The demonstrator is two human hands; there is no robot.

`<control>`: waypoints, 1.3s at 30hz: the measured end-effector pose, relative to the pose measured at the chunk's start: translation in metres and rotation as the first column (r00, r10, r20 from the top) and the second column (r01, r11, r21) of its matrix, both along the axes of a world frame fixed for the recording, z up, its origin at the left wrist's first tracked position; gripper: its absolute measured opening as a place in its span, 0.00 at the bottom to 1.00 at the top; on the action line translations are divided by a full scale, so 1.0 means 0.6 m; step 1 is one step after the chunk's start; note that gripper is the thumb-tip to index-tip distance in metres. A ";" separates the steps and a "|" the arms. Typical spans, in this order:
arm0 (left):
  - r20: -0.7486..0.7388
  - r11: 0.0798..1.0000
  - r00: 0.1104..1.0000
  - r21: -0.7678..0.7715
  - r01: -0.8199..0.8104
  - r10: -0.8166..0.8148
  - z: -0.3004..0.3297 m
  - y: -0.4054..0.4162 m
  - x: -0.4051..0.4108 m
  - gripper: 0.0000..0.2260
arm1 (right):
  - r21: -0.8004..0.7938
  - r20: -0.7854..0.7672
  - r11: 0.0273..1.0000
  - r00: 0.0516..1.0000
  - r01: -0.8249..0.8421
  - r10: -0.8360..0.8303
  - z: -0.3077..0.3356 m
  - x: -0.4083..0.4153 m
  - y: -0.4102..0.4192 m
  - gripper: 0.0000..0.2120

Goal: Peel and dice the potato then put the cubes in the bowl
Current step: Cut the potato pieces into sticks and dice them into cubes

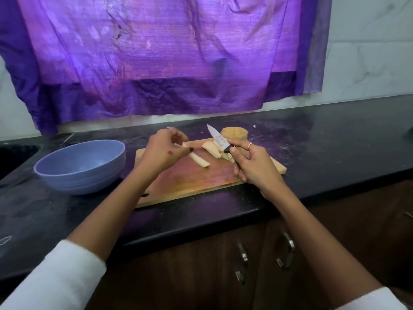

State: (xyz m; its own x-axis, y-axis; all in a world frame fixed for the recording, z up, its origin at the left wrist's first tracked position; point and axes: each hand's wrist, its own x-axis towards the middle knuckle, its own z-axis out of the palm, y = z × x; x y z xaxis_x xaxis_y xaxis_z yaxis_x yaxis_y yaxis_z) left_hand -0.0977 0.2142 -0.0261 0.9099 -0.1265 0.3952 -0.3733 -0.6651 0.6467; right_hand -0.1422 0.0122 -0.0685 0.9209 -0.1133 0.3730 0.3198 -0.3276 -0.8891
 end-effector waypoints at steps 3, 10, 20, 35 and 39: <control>0.066 0.989 0.992 0.099 -0.112 0.106 -0.018 0.058 -0.049 0.05 | -0.121 0.041 0.992 0.999 0.035 -0.030 0.003 -0.007 0.005 0.14; 0.157 0.964 0.972 0.173 -0.201 0.174 -0.053 0.096 -0.102 0.04 | -0.541 0.294 0.801 0.950 0.256 -0.105 0.004 -0.045 0.042 0.15; 0.102 0.969 0.978 0.150 -0.195 0.181 -0.062 0.091 -0.106 0.05 | -0.649 0.122 0.757 0.992 0.073 0.010 0.009 -0.084 0.083 0.11; 0.039 0.976 0.980 0.093 -0.197 0.194 -0.066 0.095 -0.104 0.04 | -0.779 0.108 0.621 0.994 0.088 -0.006 0.028 -0.067 0.098 0.07; 0.034 0.978 0.982 0.088 -0.191 0.188 -0.065 0.094 -0.105 0.07 | -0.787 0.017 0.617 0.999 -0.005 0.030 0.034 -0.053 0.098 0.07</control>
